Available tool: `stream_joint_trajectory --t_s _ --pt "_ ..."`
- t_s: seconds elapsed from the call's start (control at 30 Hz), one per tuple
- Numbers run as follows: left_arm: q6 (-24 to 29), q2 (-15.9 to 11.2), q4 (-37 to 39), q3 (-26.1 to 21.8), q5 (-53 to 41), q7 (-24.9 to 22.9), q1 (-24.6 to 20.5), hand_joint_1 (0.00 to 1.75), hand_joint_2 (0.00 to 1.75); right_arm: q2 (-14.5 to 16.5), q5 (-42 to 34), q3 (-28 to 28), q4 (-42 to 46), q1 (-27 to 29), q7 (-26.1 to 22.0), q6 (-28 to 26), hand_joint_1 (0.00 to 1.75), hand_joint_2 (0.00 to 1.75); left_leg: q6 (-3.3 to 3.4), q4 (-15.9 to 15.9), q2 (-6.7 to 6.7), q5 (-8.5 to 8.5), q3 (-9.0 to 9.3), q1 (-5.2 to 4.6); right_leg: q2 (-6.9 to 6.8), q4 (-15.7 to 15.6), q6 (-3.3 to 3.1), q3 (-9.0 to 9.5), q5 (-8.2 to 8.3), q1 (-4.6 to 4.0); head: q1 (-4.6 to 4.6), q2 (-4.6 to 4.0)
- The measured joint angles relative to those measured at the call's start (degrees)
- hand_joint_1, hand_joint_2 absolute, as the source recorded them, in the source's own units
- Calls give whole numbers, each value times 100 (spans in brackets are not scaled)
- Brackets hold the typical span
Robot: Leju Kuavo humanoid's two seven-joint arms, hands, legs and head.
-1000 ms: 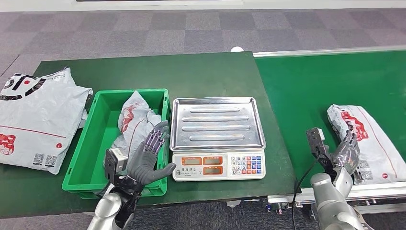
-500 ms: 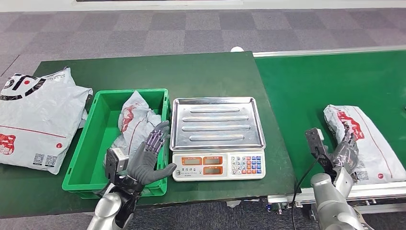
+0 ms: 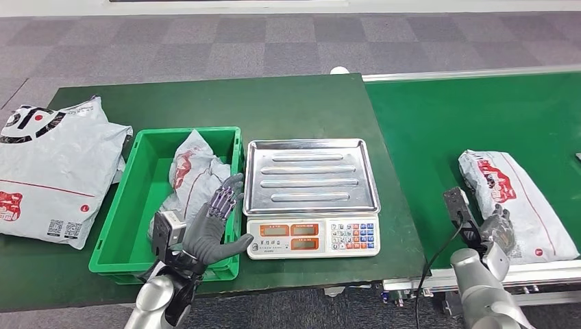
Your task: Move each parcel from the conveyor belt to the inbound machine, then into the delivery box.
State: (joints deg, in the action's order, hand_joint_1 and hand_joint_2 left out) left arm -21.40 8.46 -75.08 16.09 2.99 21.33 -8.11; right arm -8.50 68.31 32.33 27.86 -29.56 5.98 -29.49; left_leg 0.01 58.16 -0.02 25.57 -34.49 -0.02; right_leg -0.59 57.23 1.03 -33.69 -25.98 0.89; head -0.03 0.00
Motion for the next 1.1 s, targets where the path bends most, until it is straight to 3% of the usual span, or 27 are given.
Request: stream_joint_trajectory --t_s 1.1 --pt "1 -2 -2 0 -4 -39 14 0 175 -274 12 13 -455 -21 -32 44 0 175 0 0 0 0 0 0 0 0 0 0 0 0 1 -1"
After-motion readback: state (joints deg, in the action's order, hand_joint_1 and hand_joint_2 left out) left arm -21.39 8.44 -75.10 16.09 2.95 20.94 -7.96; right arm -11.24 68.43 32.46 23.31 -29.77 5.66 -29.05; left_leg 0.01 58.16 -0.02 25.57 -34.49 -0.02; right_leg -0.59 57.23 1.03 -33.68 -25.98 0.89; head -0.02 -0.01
